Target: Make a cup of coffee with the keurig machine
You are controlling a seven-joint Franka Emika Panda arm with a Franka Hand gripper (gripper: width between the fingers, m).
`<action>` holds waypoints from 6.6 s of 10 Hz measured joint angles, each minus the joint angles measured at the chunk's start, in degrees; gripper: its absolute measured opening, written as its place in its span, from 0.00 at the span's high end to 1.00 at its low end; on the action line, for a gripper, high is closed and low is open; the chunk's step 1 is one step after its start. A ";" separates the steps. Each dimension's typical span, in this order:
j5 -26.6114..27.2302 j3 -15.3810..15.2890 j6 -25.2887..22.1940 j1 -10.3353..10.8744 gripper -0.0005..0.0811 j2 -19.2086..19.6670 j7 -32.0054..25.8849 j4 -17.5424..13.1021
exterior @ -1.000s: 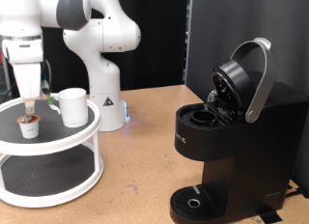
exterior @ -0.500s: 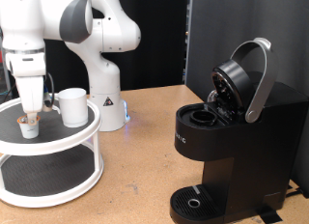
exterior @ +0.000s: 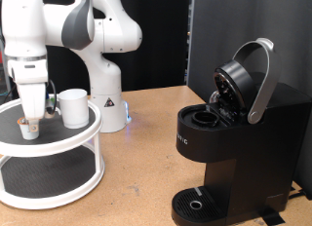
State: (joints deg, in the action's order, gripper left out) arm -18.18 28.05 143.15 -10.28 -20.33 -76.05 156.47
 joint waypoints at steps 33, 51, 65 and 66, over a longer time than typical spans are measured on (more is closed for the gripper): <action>35.79 -11.67 -25.24 8.92 0.47 -8.60 14.06 -14.50; 38.49 -20.39 -25.84 13.82 0.47 8.00 18.69 -31.94; 42.63 -24.44 -26.12 14.53 0.47 12.47 10.09 -33.07; 42.56 -25.09 -25.54 14.57 0.47 12.92 10.54 -33.01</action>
State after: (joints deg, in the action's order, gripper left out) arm 24.38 2.96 117.62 4.29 -7.41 -65.51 123.46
